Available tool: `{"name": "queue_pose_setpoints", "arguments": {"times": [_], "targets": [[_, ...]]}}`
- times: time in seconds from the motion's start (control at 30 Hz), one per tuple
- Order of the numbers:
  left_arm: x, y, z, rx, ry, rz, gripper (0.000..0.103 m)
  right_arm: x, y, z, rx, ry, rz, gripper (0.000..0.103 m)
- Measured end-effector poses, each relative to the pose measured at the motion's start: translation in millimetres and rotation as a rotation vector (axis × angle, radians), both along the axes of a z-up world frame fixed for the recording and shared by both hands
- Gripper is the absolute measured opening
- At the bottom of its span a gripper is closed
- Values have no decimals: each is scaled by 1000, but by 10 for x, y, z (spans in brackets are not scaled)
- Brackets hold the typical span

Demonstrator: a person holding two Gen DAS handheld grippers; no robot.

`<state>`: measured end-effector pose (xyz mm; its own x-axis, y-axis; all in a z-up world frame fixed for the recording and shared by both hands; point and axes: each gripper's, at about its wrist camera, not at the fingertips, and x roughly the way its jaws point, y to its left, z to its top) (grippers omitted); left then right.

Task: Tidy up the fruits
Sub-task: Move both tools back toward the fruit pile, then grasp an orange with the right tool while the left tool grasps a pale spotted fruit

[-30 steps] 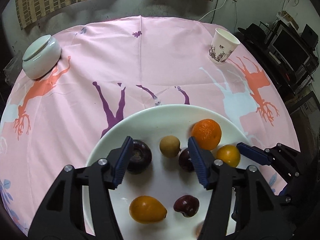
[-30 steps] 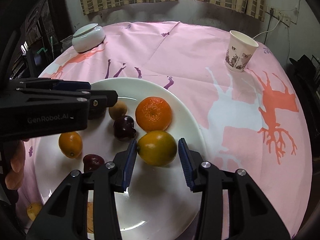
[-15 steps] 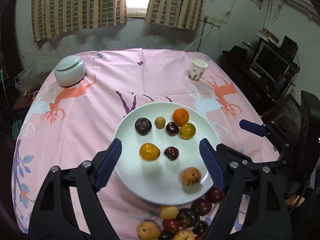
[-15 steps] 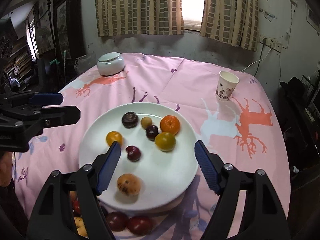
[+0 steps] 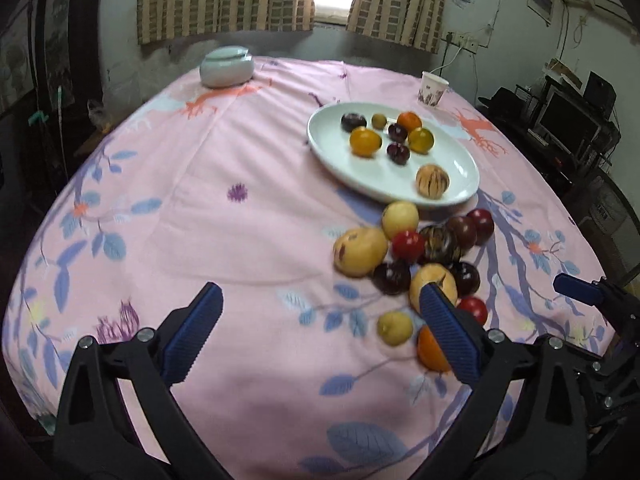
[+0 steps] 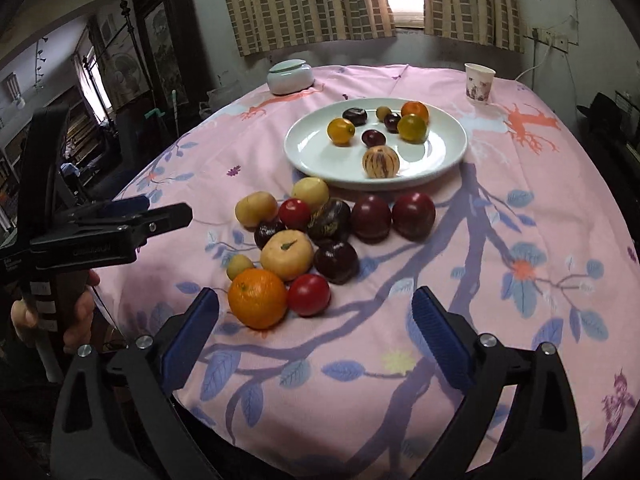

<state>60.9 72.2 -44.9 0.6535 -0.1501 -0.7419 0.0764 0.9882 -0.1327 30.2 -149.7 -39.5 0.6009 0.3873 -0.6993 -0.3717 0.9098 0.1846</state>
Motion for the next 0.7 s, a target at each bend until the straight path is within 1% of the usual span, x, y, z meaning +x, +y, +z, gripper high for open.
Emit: {"name": "queue_pose_setpoints", "arguments": {"times": [0.03,0.07,0.17,0.27,0.37,0.5,0.57,0.67,0.7], "targets": [[-23,37,-60,-5,18,9,100,-42,41,-39,19,3,26,82],[-64,71,-108,-3,27,17,100,-65,102,-66,30,17,65,70],[-142,166,-135,-9,32,38,100,-121,285,-79,23,14,135,69],[-219,248,-85,-28,10,60,100,-129,472,-68,8,4,186,69],[-301,336,-83,-35,2,80,100,-63,575,-115,-26,14,181,68],[-342,447,-116,-58,10,99,100,38,654,-263,-82,48,158,59],[-346,475,-130,-72,15,99,100,61,703,-305,-123,33,139,59],[-343,467,-116,-79,10,84,100,96,822,-395,-211,14,125,58],[-341,453,-108,-76,7,78,100,100,860,-419,-236,6,120,53]]}}
